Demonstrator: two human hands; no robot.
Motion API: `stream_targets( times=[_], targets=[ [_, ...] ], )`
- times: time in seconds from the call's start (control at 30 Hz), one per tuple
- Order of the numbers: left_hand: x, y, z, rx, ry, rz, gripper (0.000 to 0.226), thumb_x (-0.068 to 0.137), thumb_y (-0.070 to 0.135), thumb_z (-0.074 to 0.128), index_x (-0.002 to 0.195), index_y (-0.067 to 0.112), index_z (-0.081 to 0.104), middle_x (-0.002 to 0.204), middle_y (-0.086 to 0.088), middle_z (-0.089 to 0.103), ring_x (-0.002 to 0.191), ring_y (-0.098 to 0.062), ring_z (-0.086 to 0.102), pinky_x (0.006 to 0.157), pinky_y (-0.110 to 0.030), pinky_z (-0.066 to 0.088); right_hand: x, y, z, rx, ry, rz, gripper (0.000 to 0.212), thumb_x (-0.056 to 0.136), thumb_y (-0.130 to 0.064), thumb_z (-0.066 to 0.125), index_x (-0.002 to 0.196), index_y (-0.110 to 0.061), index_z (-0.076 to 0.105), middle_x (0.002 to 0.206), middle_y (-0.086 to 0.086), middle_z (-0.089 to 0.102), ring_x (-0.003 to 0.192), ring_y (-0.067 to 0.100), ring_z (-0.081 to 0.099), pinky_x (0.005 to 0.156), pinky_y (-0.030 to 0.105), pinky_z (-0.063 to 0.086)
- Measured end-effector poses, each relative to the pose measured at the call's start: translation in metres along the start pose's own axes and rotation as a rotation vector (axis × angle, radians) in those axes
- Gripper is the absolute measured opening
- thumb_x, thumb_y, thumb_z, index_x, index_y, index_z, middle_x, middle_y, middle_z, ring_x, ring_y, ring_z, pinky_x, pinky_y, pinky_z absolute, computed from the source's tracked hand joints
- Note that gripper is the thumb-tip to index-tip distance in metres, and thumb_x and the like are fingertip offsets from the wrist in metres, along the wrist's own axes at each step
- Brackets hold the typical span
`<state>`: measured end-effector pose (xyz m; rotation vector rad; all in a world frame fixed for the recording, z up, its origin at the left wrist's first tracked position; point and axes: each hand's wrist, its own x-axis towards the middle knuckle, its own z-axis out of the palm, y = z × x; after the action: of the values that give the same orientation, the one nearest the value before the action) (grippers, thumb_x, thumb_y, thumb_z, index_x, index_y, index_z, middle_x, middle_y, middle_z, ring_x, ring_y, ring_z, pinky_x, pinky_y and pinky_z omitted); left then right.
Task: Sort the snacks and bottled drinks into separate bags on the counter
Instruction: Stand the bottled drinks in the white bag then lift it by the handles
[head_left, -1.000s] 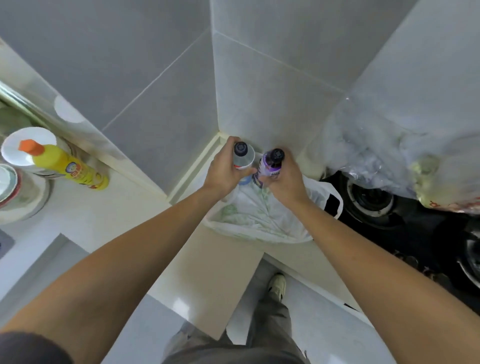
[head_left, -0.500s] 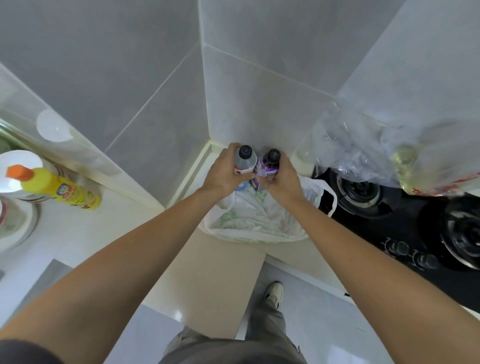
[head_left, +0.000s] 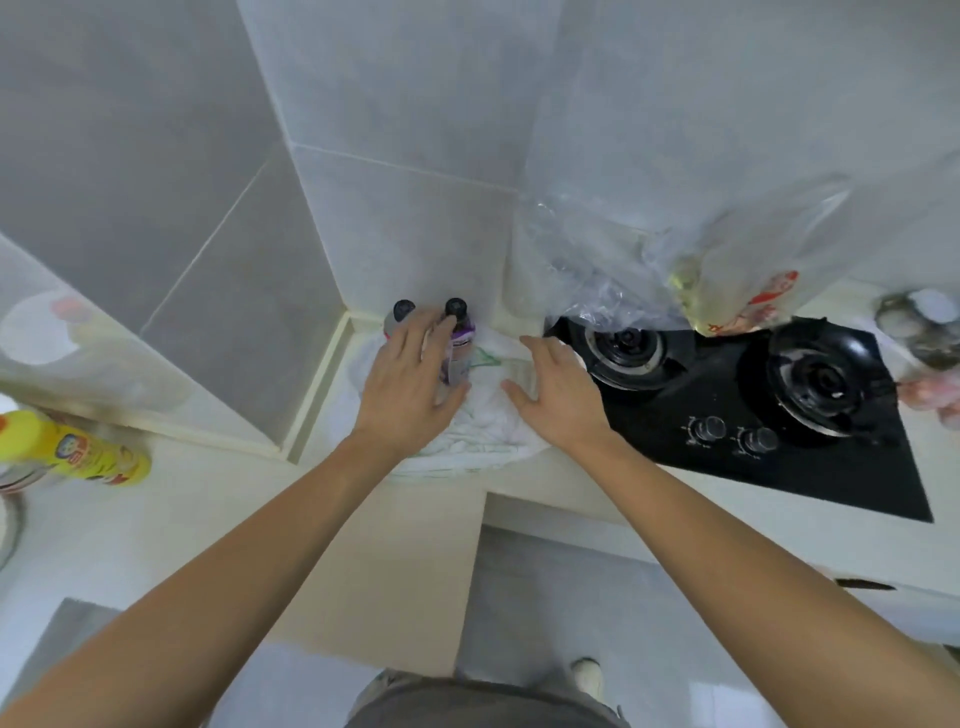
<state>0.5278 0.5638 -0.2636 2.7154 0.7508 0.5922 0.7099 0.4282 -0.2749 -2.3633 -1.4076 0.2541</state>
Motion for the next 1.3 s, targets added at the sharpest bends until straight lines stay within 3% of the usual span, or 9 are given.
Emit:
stream_targets(
  times=[0.1,0.23,0.37,0.73,1.07,1.2,1.3],
  targets=[
    [-0.003,0.038,0.008,0.047,-0.099,0.056,0.069,0.098,0.052,0.049,0.151,0.008,0.042,0.155,-0.013,0.042,0.146,-0.034,0.036,0.12,-0.047,0.032,-0.031,0.026,-0.026,-0.102,0.042,-0.034,0.061,0.097,-0.047,0.062,0.144,-0.009,0.052,0.137,0.011,0.058,0.123,0.033,0.055,0.096,0.047,0.051],
    [0.002,0.112,0.028,0.099,-0.158,0.108,0.071,0.099,0.058,0.041,0.152,0.01,0.041,0.154,-0.011,0.045,0.146,-0.034,0.037,0.118,-0.051,0.033,-0.084,0.083,-0.061,-0.189,0.089,-0.012,0.066,0.098,-0.055,0.056,0.15,-0.014,0.047,0.15,0.009,0.053,0.139,0.029,0.048,0.115,0.044,0.04],
    [0.001,0.21,0.059,0.137,-0.208,0.146,0.076,0.098,0.064,0.036,0.157,0.015,0.035,0.159,-0.008,0.042,0.15,-0.031,0.031,0.121,-0.049,0.031,-0.149,0.154,-0.099,-0.196,0.117,0.055,0.07,0.098,-0.058,0.055,0.154,-0.018,0.043,0.159,0.005,0.045,0.148,0.026,0.038,0.121,0.045,0.034],
    [0.023,0.486,0.141,0.086,-0.276,0.349,0.076,0.097,0.064,0.04,0.157,0.018,0.034,0.157,-0.006,0.043,0.149,-0.028,0.032,0.119,-0.047,0.034,-0.304,0.332,-0.215,-0.157,0.249,0.283,0.068,0.094,-0.054,0.063,0.151,-0.018,0.047,0.155,0.005,0.048,0.144,0.025,0.041,0.118,0.046,0.038],
    [0.075,0.631,0.247,-0.026,-0.344,0.504,0.074,0.098,0.06,0.044,0.155,0.014,0.036,0.152,-0.008,0.046,0.143,-0.028,0.038,0.112,-0.046,0.043,-0.36,0.49,-0.266,-0.181,0.273,0.542,0.067,0.098,-0.05,0.06,0.154,-0.018,0.043,0.159,0.009,0.043,0.147,0.029,0.038,0.122,0.046,0.032],
    [0.107,0.69,0.308,-0.088,-0.427,0.566,0.077,0.095,0.064,0.035,0.155,0.015,0.035,0.151,-0.007,0.046,0.14,-0.028,0.039,0.107,-0.049,0.046,-0.368,0.567,-0.291,-0.237,0.282,0.635,0.065,0.099,-0.049,0.059,0.153,-0.017,0.043,0.16,0.011,0.042,0.149,0.032,0.035,0.123,0.048,0.027],
    [0.132,0.739,0.343,-0.143,-0.493,0.599,0.074,0.097,0.06,0.039,0.155,0.015,0.034,0.152,-0.008,0.044,0.138,-0.029,0.04,0.103,-0.05,0.047,-0.382,0.62,-0.317,-0.27,0.317,0.743,0.062,0.099,-0.049,0.058,0.15,-0.016,0.045,0.157,0.012,0.044,0.147,0.034,0.036,0.122,0.049,0.029]
  ],
)
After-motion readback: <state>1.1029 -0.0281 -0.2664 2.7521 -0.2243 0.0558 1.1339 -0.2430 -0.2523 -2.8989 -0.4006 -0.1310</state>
